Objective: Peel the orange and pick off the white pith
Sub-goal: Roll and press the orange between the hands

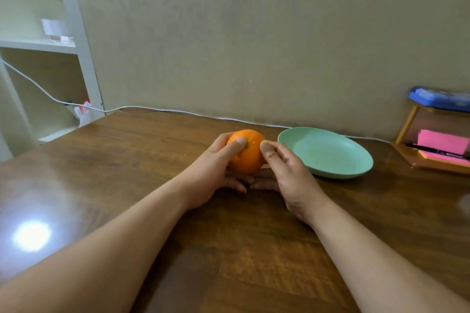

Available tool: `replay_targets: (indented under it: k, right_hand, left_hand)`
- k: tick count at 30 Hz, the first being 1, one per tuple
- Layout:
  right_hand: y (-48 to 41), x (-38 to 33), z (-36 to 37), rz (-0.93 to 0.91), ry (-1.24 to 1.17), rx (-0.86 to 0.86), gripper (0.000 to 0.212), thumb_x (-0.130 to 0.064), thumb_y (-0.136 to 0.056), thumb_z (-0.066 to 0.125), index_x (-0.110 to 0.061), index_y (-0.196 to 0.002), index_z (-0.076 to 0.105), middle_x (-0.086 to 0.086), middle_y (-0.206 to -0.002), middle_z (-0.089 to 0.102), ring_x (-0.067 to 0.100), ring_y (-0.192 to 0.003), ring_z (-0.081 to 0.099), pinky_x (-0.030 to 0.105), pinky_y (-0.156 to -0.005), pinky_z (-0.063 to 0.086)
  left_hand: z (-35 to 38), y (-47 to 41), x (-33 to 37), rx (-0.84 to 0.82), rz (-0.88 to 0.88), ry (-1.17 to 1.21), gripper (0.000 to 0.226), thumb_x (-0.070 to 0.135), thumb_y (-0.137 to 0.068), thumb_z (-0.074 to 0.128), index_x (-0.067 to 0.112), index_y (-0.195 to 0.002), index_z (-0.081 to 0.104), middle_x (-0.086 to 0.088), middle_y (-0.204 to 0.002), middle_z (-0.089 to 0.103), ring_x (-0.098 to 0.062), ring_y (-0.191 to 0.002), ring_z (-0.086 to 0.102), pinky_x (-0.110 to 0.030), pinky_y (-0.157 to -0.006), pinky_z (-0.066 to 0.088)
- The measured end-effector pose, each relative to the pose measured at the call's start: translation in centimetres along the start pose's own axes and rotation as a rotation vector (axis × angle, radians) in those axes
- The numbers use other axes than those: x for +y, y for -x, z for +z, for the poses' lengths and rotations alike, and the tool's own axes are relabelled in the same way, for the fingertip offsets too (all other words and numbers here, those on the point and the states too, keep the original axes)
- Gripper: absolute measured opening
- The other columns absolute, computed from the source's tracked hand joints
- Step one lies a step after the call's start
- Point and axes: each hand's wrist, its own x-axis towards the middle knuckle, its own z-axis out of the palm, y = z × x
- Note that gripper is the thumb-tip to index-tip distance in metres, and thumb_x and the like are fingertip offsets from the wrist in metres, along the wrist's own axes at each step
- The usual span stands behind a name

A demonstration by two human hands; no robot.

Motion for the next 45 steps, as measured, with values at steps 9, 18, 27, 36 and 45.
replay_targets:
  k: [9, 18, 27, 36, 45]
  right_hand:
    - [0.6, -0.7, -0.7, -0.074, 0.046, -0.083, 0.072, -0.050, -0.076, 0.086, -0.052, -0.139, 0.049, -0.011, -0.142, 0.054, 0.020, -0.124, 0.064, 0.042, -0.100, 0.061]
    - [1.0, -1.0, -1.0, -0.222, 0.408, -0.119, 0.089, -0.043, -0.082, 0.088, -0.061, -0.147, 0.029, -0.022, -0.152, 0.038, 0.007, -0.128, 0.054, 0.019, -0.096, 0.052]
    - [1.7, -1.2, -0.7, -0.221, 0.437, -0.124, 0.084, -0.040, -0.083, 0.088, -0.061, -0.147, 0.038, -0.036, -0.139, 0.040, -0.008, -0.118, 0.054, 0.007, -0.085, 0.052]
    - [1.8, -1.3, -0.6, -0.205, 0.510, -0.149, 0.084, -0.045, -0.083, 0.088, -0.066, -0.146, 0.035, -0.029, -0.146, 0.041, -0.001, -0.123, 0.053, 0.016, -0.093, 0.051]
    - [1.7, -1.5, -0.3, -0.245, 0.549, -0.133, 0.085, -0.042, -0.082, 0.091, -0.060, -0.147, 0.039, -0.027, -0.143, 0.047, 0.000, -0.124, 0.055, 0.023, -0.099, 0.053]
  left_hand:
    - [-0.8, 0.1, -0.2, -0.065, 0.100, -0.395, 0.085, 0.038, -0.084, 0.083, 0.052, -0.153, 0.036, 0.002, -0.148, 0.052, -0.023, -0.126, 0.066, -0.041, -0.109, 0.056]
    - [-1.3, -0.1, 0.2, -0.131, -0.034, 0.180, 0.056, 0.034, -0.094, 0.077, 0.029, -0.146, 0.057, -0.019, -0.148, 0.054, -0.042, -0.122, 0.071, -0.053, -0.102, 0.059]
    - [-1.2, -0.2, -0.1, -0.148, -0.040, 0.151, 0.054, 0.029, -0.090, 0.077, 0.034, -0.141, 0.060, -0.016, -0.148, 0.052, -0.042, -0.123, 0.070, -0.049, -0.097, 0.061]
    - [-2.0, -0.2, -0.2, -0.158, -0.032, -0.015, 0.065, 0.048, -0.078, 0.083, 0.042, -0.139, 0.061, -0.013, -0.148, 0.053, -0.043, -0.127, 0.065, -0.057, -0.104, 0.058]
    - [-1.3, 0.0, -0.2, -0.104, -0.028, -0.031, 0.053, 0.037, -0.084, 0.071, 0.039, -0.136, 0.060, -0.015, -0.145, 0.050, -0.042, -0.124, 0.065, -0.056, -0.099, 0.062]
